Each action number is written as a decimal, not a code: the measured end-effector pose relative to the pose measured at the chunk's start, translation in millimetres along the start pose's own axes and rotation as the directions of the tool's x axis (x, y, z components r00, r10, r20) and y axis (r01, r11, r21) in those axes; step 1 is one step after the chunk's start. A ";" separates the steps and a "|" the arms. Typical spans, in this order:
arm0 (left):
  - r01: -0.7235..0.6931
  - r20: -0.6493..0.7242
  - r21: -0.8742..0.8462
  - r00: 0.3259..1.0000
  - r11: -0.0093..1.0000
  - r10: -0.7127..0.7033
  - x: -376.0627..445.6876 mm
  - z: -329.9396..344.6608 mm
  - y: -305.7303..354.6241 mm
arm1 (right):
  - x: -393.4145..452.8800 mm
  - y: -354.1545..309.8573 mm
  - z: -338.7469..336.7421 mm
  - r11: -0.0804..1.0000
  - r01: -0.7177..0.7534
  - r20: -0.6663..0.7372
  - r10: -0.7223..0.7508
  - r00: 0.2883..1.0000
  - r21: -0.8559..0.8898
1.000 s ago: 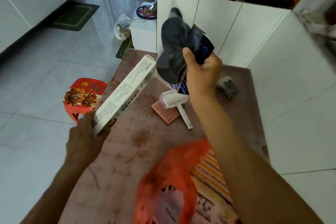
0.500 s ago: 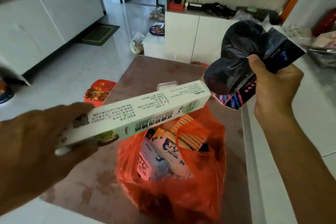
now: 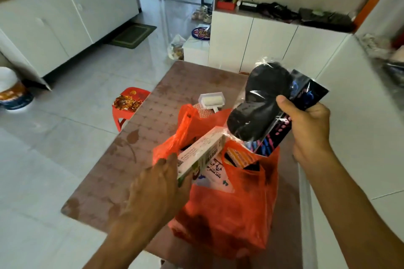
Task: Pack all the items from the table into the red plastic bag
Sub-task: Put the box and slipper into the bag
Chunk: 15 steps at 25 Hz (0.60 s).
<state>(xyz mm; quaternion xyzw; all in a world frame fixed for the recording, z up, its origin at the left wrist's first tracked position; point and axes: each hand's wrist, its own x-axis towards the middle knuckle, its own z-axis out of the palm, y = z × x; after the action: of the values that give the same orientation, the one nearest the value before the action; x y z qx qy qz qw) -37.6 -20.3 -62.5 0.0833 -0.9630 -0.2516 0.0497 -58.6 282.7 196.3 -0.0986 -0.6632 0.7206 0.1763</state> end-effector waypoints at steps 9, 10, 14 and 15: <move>-0.129 0.181 0.043 0.976 0.991 0.119 -55.9 -95.9 110.8 | -4.9 91.3 17.0 0.722 -0.676 0.348 0.602 0.719 0.147; -0.140 0.216 0.166 0.971 0.976 0.103 -59.4 -96.6 106.0 | -6.9 104.4 19.7 0.728 -0.685 0.295 0.646 0.704 0.042; -0.057 0.225 0.392 0.974 0.918 -0.036 -49.2 -104.2 81.2 | -3.8 133.8 12.7 0.604 -0.284 0.066 0.490 0.869 -0.745; -0.096 0.221 0.355 0.975 0.930 0.016 -52.7 -113.3 82.7 | -1.5 135.3 8.2 0.543 -0.169 0.078 0.402 0.912 -0.823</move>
<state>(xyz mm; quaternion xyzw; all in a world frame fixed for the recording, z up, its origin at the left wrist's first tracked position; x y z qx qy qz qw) 18.5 6.6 73.8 0.0360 -0.9945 -0.0752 -0.0636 -77.0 266.7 62.9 -0.1803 -0.9064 0.3699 -0.0954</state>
